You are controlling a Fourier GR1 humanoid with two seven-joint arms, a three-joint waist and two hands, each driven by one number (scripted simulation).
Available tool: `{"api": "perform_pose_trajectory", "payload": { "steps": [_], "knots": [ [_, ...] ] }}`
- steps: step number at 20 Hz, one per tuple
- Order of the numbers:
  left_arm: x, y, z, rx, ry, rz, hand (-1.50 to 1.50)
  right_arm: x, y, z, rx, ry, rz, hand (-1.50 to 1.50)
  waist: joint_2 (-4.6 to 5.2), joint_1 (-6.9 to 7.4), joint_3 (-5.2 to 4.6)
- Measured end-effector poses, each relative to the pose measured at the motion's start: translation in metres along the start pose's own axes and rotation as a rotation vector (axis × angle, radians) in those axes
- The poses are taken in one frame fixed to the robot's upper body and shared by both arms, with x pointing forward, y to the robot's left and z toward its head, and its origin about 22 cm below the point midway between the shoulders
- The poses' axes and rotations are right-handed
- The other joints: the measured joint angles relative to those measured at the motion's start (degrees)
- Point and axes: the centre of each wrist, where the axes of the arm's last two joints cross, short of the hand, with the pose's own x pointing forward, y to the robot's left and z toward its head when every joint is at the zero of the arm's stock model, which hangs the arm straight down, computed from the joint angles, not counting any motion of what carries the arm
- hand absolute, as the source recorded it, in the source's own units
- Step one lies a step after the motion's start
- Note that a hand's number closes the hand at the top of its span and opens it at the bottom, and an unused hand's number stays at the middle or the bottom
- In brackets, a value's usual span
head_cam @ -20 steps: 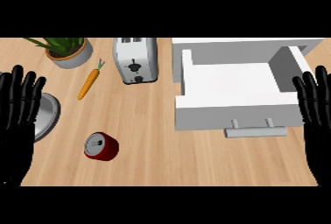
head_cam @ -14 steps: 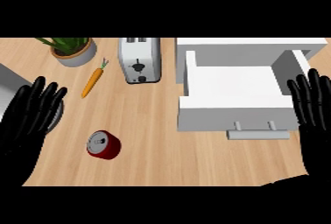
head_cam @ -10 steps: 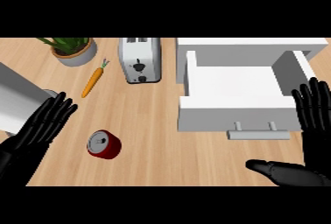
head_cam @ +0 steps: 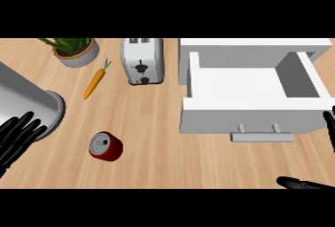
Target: Pick up the can, place it into the drawer and close the drawer
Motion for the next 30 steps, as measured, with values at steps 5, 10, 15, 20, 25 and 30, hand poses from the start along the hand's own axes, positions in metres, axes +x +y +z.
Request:
{"api": "perform_pose_trajectory", "payload": {
  "steps": [5, 10, 15, 20, 25, 30],
  "knots": [
    [0.008, 0.012, 0.015, -0.004, 0.014, 0.01, -1.5, -0.003, -0.021, 0.011, -0.006, 0.005, -0.002, -1.5, -0.01, -0.01, 0.01],
    [0.013, 0.021, 0.024, 0.023, 0.03, 0.069, -1.5, -0.006, -0.039, 0.025, -0.006, 0.012, -0.006, -1.5, -0.01, -0.1, 0.01],
    [0.013, 0.029, 0.018, 0.043, 0.06, 0.161, -1.5, -0.01, -0.052, 0.03, 0.002, 0.017, -0.009, -1.5, 0.04, -0.26, 0.01],
    [0.015, 0.027, 0.016, 0.048, 0.093, 0.242, -1.5, -0.006, -0.062, 0.036, 0.0, 0.016, -0.009, -1.5, 0.04, -0.24, 0.01],
    [0.001, 0.024, 0.005, 0.041, 0.13, 0.297, -1.5, 0.001, -0.068, 0.046, 0.003, 0.007, -0.011, -1.5, 0.05, -0.39, 0.0],
    [-0.014, 0.01, -0.014, 0.05, 0.151, 0.32, -1.5, 0.0, -0.082, 0.054, 0.005, 0.013, -0.019, -1.5, 0.06, -0.49, -0.02]
  ]
}}
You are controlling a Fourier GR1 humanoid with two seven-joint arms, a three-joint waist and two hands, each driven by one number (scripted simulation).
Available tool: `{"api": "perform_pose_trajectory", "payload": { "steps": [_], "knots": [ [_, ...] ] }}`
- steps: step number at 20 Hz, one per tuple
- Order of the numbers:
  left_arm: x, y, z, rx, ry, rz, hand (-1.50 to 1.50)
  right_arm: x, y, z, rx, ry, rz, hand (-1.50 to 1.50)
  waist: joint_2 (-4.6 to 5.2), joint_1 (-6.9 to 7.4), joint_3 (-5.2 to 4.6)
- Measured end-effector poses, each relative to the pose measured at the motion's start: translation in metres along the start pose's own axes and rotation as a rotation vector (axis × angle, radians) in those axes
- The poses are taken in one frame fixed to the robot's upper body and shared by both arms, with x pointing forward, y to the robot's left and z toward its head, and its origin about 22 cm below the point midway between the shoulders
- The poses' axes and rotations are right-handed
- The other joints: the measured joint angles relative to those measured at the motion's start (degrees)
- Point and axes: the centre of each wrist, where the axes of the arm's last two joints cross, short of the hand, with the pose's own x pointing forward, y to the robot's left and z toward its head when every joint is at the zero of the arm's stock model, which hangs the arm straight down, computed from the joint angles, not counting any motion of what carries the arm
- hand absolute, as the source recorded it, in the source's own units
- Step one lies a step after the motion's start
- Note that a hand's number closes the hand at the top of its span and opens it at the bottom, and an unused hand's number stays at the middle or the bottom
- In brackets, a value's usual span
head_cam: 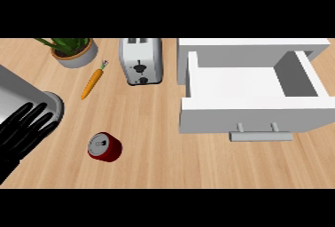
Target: Pick up the can, place it into the drawer and close the drawer
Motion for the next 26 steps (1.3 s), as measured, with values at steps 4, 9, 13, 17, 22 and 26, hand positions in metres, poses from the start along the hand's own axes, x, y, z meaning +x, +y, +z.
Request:
{"api": "perform_pose_trajectory", "payload": {
  "steps": [4, 9, 13, 17, 22, 26],
  "knots": [
    [-0.011, -0.002, -0.019, 0.01, 0.017, 0.0, -1.5, 0.002, -0.006, 0.002, 0.003, 0.0, 0.008, -1.5, 0.02, 0.03, 0.0],
    [-0.036, -0.004, -0.026, 0.021, 0.036, -0.014, -1.5, 0.004, -0.01, 0.005, 0.004, -0.003, 0.013, -1.5, 0.02, 0.15, 0.01],
    [-0.055, -0.004, -0.041, 0.034, 0.052, -0.033, -1.5, 0.006, -0.013, 0.007, 0.007, 0.001, 0.009, -1.5, 0.03, 0.11, 0.0],
    [-0.077, 0.002, -0.044, 0.057, 0.065, -0.043, -1.5, 0.011, -0.013, 0.01, 0.003, -0.006, 0.011, -1.5, 0.03, 0.12, -0.01],
    [-0.11, 0.012, -0.043, 0.099, 0.067, -0.059, -1.5, 0.01, -0.021, 0.013, -0.001, -0.001, 0.007, -1.5, 0.04, 0.11, -0.01],
    [-0.129, 0.025, -0.04, 0.137, 0.066, -0.067, -1.5, 0.009, -0.023, 0.012, 0.006, 0.003, 0.003, -1.5, 0.04, 0.14, -0.02]
  ]
}}
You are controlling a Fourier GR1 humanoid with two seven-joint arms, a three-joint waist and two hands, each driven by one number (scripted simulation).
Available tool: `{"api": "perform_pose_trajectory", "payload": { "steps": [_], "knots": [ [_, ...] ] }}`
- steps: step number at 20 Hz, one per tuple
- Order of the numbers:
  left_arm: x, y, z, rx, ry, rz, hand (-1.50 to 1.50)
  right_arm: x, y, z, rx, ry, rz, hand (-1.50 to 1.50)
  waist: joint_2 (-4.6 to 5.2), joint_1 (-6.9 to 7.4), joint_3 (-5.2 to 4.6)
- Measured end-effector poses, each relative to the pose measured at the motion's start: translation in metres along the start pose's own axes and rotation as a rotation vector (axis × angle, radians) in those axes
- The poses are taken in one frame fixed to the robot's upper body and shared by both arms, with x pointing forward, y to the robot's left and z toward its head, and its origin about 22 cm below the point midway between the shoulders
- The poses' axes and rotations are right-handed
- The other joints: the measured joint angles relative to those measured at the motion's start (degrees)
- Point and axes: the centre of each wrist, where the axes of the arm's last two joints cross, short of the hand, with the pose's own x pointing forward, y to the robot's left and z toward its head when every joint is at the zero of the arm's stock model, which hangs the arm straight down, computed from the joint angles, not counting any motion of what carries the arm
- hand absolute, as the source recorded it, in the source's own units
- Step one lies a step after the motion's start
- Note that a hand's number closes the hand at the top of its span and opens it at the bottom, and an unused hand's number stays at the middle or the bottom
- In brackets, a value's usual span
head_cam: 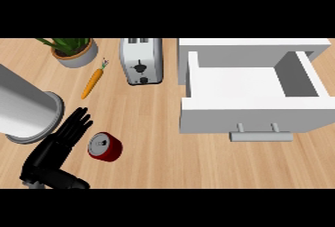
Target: Pick up the can, place it into the drawer and close the drawer
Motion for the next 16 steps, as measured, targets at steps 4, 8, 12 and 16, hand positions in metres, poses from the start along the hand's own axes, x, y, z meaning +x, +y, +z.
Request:
{"api": "perform_pose_trajectory", "payload": {
  "steps": [4, 8, 12, 16],
  "knots": [
    [-0.021, 0.009, -0.006, 0.026, 0.009, -0.014, -1.5, 0.002, 0.001, 0.006, -0.001, 0.0, 0.006, -1.5, 0.0, -0.08, 0.01],
    [-0.035, 0.024, -0.003, 0.037, 0.022, -0.014, -1.5, 0.002, -0.001, 0.005, -0.002, -0.005, 0.007, -1.5, 0.01, -0.03, 0.02],
    [-0.052, 0.034, -0.006, 0.035, 0.035, -0.018, -1.5, 0.005, -0.004, 0.009, 0.007, -0.004, 0.009, -1.5, 0.0, -0.1, 0.0],
    [-0.071, 0.039, -0.011, 0.032, 0.058, -0.01, -1.5, 0.011, -0.002, 0.009, -0.001, -0.006, 0.006, -1.5, 0.03, -0.18, 0.0]
  ]
}}
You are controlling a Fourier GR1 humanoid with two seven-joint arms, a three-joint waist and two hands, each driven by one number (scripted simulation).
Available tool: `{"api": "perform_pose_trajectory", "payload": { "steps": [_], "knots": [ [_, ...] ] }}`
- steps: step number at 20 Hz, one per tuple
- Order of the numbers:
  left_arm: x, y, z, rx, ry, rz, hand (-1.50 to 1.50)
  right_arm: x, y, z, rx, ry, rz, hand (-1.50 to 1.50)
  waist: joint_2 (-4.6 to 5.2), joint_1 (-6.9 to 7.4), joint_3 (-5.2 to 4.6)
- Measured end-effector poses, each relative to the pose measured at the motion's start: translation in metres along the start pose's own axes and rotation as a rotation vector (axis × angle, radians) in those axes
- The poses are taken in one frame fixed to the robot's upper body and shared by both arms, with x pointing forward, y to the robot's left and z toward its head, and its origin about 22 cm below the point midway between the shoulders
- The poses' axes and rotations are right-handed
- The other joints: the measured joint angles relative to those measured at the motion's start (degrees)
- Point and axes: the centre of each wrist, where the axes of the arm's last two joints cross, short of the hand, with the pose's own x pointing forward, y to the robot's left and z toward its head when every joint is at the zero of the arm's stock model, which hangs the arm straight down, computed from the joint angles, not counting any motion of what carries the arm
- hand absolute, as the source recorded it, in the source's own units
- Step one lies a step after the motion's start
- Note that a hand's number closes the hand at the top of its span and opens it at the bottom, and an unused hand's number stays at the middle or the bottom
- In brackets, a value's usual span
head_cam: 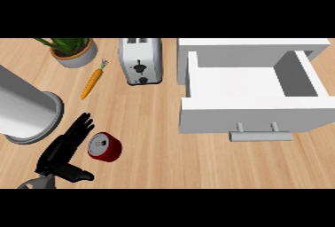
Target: Pick up the can, place it into the drawer and close the drawer
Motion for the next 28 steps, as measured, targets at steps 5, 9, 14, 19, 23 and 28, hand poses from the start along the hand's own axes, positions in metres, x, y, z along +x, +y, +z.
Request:
{"api": "perform_pose_trajectory", "payload": {
  "steps": [5, 9, 14, 19, 23, 28],
  "knots": [
    [-0.019, -0.003, -0.008, -0.006, 0.019, 0.035, -1.5, 0.001, 0.003, 0.002, 0.0, 0.001, -0.003, -1.5, 0.0, -0.03, -0.01],
    [-0.03, -0.004, -0.014, -0.013, 0.026, 0.053, -1.5, 0.003, -0.006, 0.001, 0.002, -0.001, -0.001, -1.5, 0.0, -0.04, -0.01],
    [-0.033, -0.016, -0.027, -0.023, 0.028, 0.091, -1.5, 0.004, -0.004, 0.002, 0.002, -0.004, -0.006, -1.5, -0.02, 0.04, 0.01],
    [-0.041, -0.026, -0.037, -0.018, 0.026, 0.142, 1.5, 0.009, -0.009, 0.004, 0.01, 0.001, -0.011, -1.5, -0.02, -0.02, -0.01],
    [-0.038, -0.033, -0.044, -0.086, 0.039, 0.189, 1.5, 0.009, -0.001, 0.008, 0.013, 0.011, -0.015, -1.5, -0.06, 0.09, 0.02],
    [-0.027, -0.043, -0.055, -0.167, 0.009, 0.218, 1.5, 0.009, 0.0, 0.007, 0.004, 0.013, -0.02, -1.5, -0.12, 0.32, 0.04]
  ]
}}
